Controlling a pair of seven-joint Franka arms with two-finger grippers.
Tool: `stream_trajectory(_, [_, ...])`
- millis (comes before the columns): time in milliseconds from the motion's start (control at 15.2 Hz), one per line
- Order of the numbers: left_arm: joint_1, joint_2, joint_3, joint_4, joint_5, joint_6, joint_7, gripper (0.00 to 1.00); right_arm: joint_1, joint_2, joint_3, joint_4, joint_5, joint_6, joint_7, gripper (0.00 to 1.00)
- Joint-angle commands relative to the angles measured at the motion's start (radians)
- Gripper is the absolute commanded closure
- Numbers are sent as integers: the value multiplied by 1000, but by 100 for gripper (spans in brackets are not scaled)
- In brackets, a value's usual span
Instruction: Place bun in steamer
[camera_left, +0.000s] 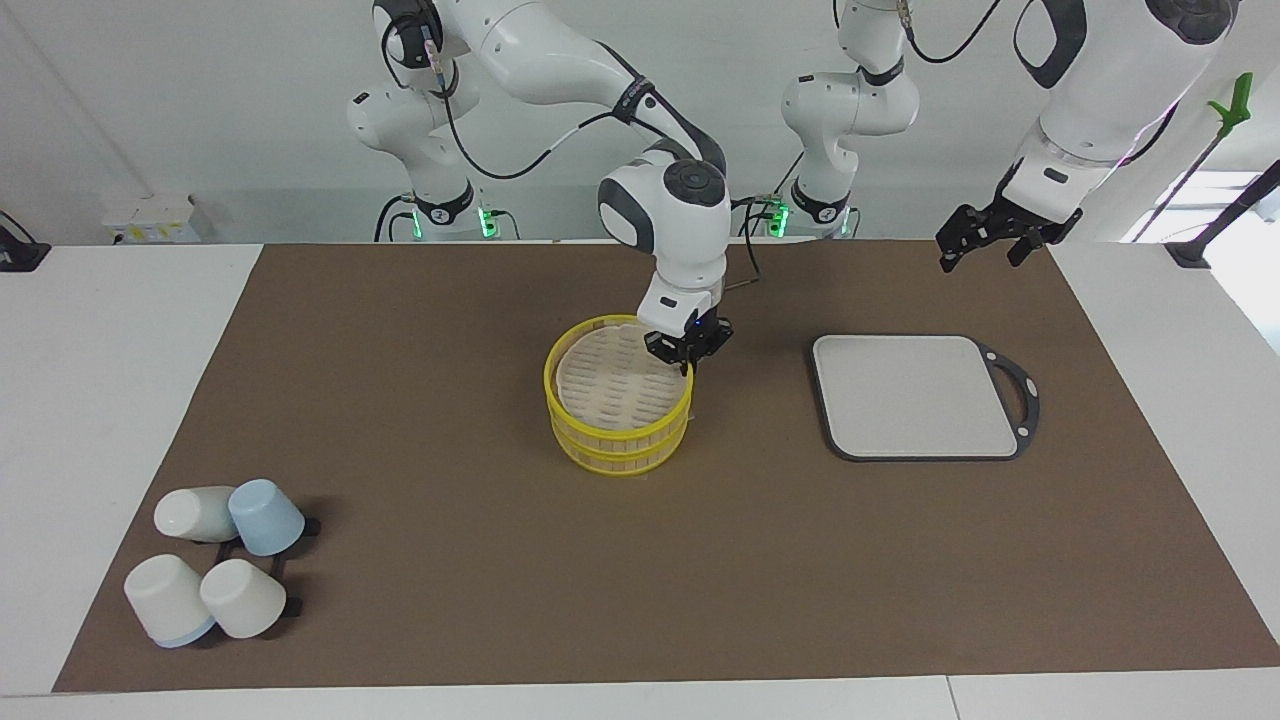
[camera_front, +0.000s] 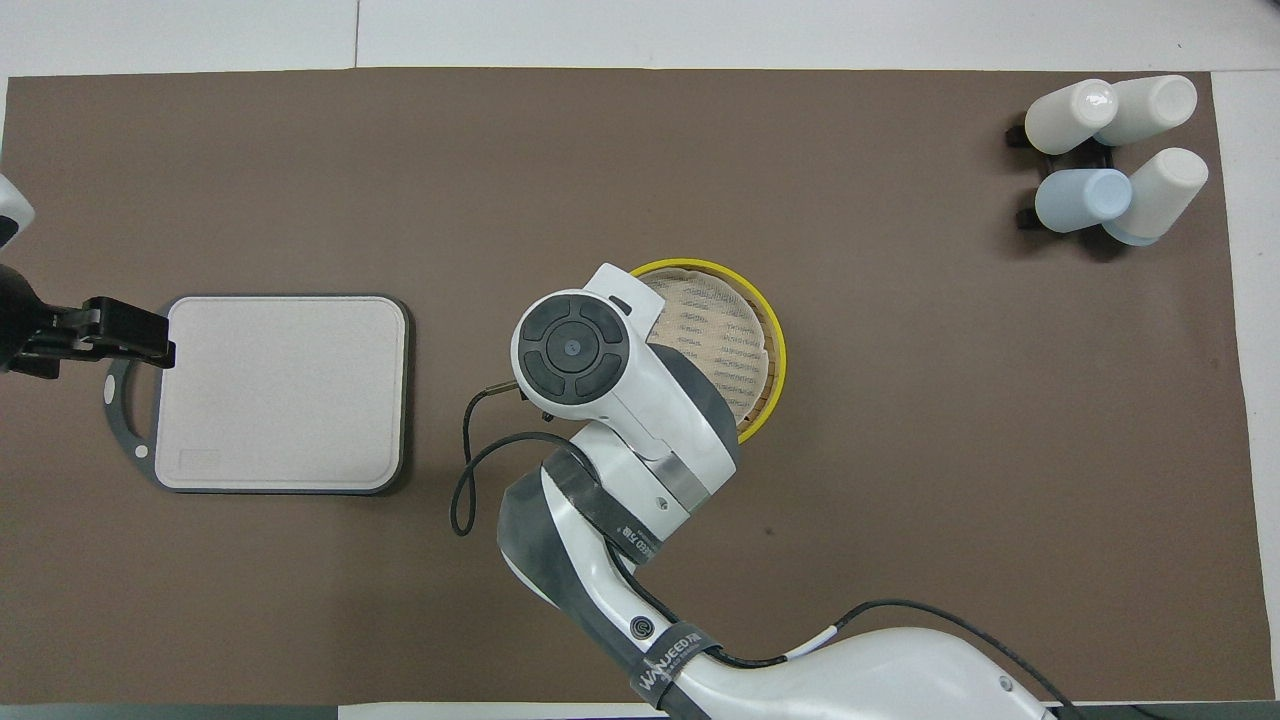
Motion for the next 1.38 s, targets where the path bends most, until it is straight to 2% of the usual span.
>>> stream_trajectory(0, [13, -1, 1, 18, -32, -10, 19, 0, 0, -27, 3, -25, 20, 11, 7, 0])
stream_trajectory(131, [13, -1, 1, 18, -32, -1, 47, 0, -1, -27, -1, 30, 10, -48, 5, 0])
stream_trajectory(263, [13, -2, 2, 15, -33, 0, 50, 0, -32, -39, -14, 116, 0, -186, -5, 0])
stream_trajectory(394, [13, -4, 2, 12, -38, 8, 50, 0, -105, -140, -33, 96, -10, -276, -10, 0])
stream_trajectory(657, [13, -10, 2, 3, -43, 14, 52, 0, -292, -337, -34, 66, -13, -628, -102, 0])
stream_trajectory(788, [13, -10, 2, 0, -46, 14, 58, 0, -386, -459, -33, -11, -12, -651, -189, 0])
stream_trajectory(920, [13, -10, 2, -2, -46, 14, 59, 0, -441, -510, -33, -37, -13, -663, -284, 0])
stream_trajectory(1051, [11, -10, 2, 0, -46, 14, 58, 0, -544, -501, -24, -43, 0, -627, -467, 0])
stream_trajectory(1117, [8, -10, 2, 0, -46, 14, 58, 0, -552, -501, -24, -51, -3, -601, -532, 0])
stream_trajectory(1314, [13, -10, 2, 0, -46, 14, 59, 0, -563, -487, -24, -36, -20, -599, -505, 0])
